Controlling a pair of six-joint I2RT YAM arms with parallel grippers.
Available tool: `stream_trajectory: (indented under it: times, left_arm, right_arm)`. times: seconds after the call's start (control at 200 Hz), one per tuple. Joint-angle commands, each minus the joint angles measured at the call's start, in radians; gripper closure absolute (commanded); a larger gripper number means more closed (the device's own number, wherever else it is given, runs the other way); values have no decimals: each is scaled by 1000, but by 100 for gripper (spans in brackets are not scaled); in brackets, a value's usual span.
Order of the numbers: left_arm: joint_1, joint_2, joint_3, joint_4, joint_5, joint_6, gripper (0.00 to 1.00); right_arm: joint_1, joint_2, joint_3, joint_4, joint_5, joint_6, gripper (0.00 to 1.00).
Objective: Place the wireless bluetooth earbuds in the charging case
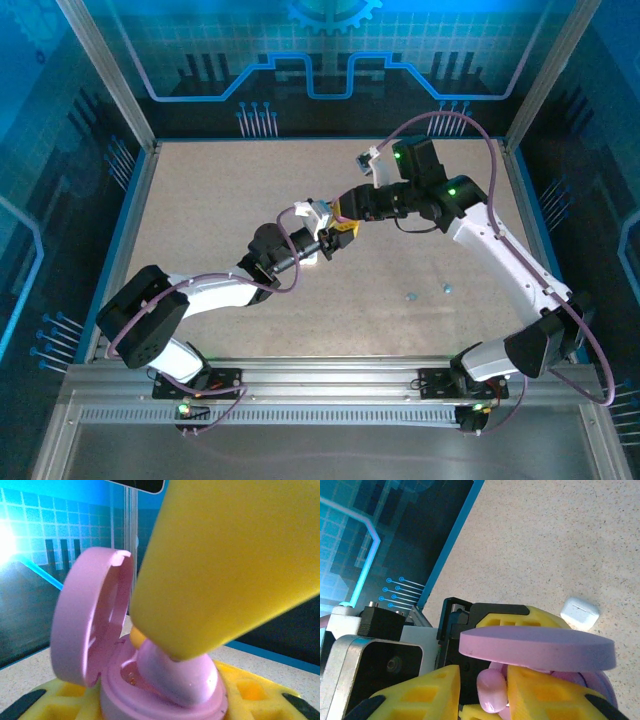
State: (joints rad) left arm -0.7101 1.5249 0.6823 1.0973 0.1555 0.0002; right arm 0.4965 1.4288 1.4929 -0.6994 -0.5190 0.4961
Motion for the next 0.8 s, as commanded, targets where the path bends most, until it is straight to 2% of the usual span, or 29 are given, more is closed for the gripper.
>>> stream_trajectory:
  times: [0.0,0.4,0.48,0.665,0.725,0.795]
  left_arm:
    - [-7,-28,7,84,-8,13,69]
    - [-7,-35,-7,64,-11,14,69]
    - [-7,-38,-10,62,-6,14,69]
    - [-7,-57,-12,29,61,12,69]
    - [-7,-62,-11,17,95,14,69]
    - [-7,-66,-8,5,128,13,69]
  right_arm:
    - [3,-25,20,-21,41,-3,65]
    - [3,-156,-52,135,7,-11,59]
    - [0,-200,-86,177,51,-9,59]
    - [-42,-290,-159,208,277,32,56]
    - [-80,-286,-158,198,278,64,55]
    - [-125,-256,-136,179,215,104,55]
